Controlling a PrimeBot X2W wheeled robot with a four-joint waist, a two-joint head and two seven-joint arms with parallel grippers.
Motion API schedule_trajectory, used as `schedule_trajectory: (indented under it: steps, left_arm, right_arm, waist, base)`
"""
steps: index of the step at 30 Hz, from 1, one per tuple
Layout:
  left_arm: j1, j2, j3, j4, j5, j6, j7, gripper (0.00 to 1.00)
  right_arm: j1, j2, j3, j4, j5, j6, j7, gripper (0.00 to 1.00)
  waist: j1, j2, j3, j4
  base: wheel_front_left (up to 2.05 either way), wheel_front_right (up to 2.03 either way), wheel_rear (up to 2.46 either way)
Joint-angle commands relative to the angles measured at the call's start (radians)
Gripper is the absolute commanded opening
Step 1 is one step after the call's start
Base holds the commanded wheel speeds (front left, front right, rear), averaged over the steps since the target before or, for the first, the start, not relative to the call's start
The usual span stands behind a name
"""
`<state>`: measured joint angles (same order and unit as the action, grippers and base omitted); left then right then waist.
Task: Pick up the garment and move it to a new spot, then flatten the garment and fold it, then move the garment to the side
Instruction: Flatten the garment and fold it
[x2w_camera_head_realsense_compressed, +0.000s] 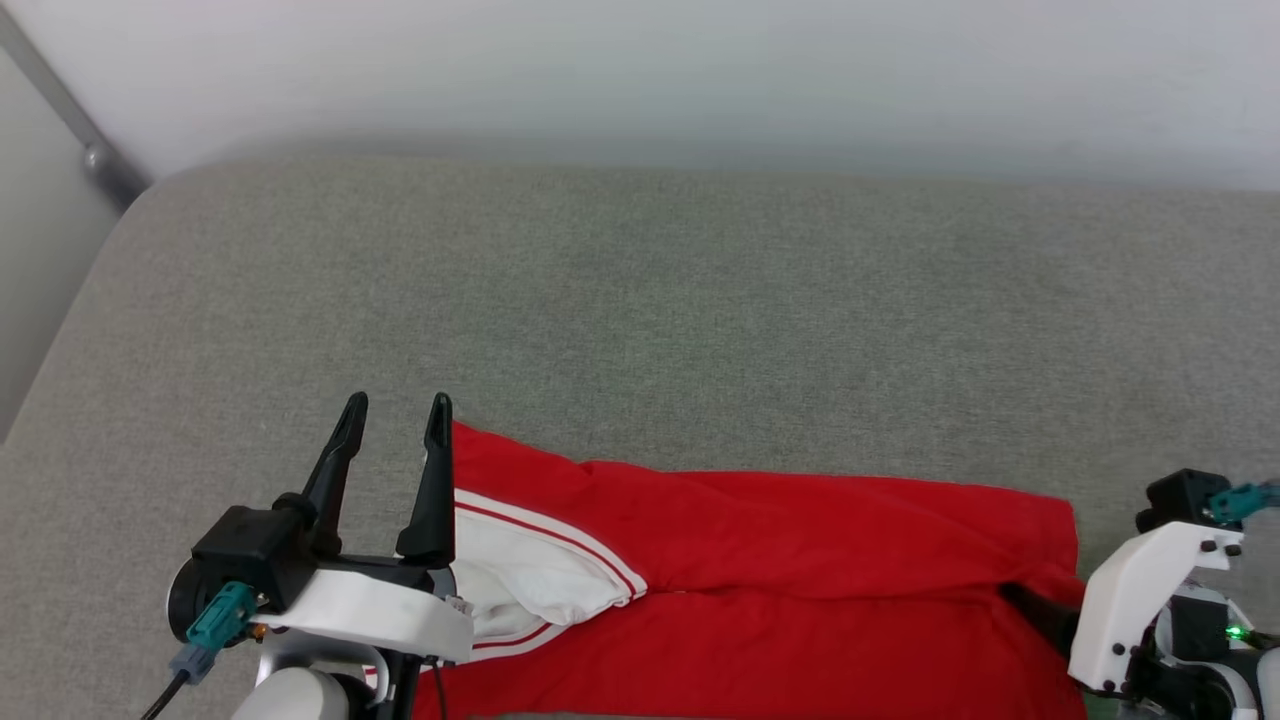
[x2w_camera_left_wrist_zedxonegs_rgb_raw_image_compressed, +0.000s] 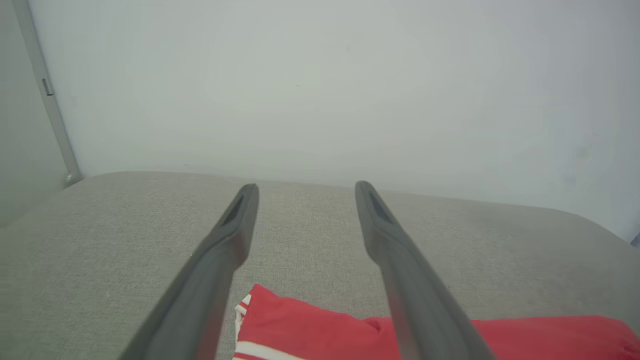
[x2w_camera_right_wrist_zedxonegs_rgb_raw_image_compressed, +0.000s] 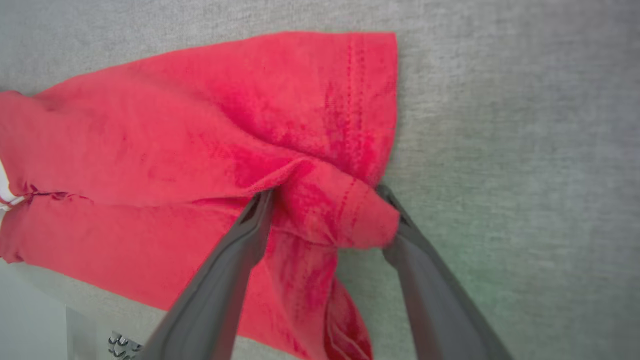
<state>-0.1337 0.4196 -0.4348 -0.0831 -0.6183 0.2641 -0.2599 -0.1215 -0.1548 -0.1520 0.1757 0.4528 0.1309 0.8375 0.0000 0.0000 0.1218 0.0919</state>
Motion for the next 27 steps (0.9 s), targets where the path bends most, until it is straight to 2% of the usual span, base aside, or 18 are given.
schedule_trajectory:
  steps: [1, 7, 8, 9, 11, 19, 27]
  left_arm:
    - [-0.019, -0.013, 0.009, -0.007, 0.019, -0.008, -0.007, 1.0]
    - [-0.008, -0.041, 0.029, -0.001, 0.048, -0.04, -0.007, 1.0]
    - [-0.007, -0.044, 0.034, 0.0, 0.053, -0.044, -0.007, 1.0]
    - [-0.006, -0.045, 0.038, 0.003, 0.059, -0.047, -0.007, 1.0]
    - [-0.004, -0.051, 0.043, 0.006, 0.069, -0.053, -0.007, 1.0]
    - [0.02, -0.06, 0.047, 0.033, 0.097, -0.065, -0.007, 1.0]
    - [0.049, -0.051, 0.061, 0.033, 0.102, -0.048, -0.007, 1.0]
  right_arm:
    - [-0.023, -0.006, 0.021, 0.029, 0.018, 0.0, -0.007, 1.0]
    - [-0.033, 0.004, 0.101, 0.129, 0.065, 0.0, -0.006, 1.0]
    - [-0.037, 0.006, 0.111, 0.14, 0.073, 0.0, -0.004, 0.78]
    - [-0.038, 0.006, 0.118, 0.148, 0.081, 0.0, -0.008, 0.42]
    - [-0.049, 0.001, 0.132, 0.16, 0.094, 0.0, -0.013, 0.0]
    - [-0.072, -0.05, 0.152, 0.162, 0.127, -0.001, -0.054, 0.0]
    - [-0.059, -0.102, 0.129, 0.134, 0.147, -0.001, -0.078, 0.0]
  waist:
    - [0.0, 0.0, 0.017, 0.013]
    - [0.0, 0.0, 0.034, 0.016]
    - [0.0, 0.0, 0.035, 0.015]
    - [0.0, 0.0, 0.035, 0.013]
    - [0.0, 0.0, 0.034, 0.01]
    - [0.0, 0.0, -0.003, -0.005]
    - [0.0, 0.0, -0.043, -0.029]
  base:
    - [0.0, 0.0, 0.0]
    - [0.0, 0.0, 0.0]
    - [0.0, 0.0, 0.0]
    - [0.0, 0.0, 0.0]
    - [0.0, 0.0, 0.0]
    - [0.0, 0.0, 0.0]
    - [0.0, 0.0, 0.0]
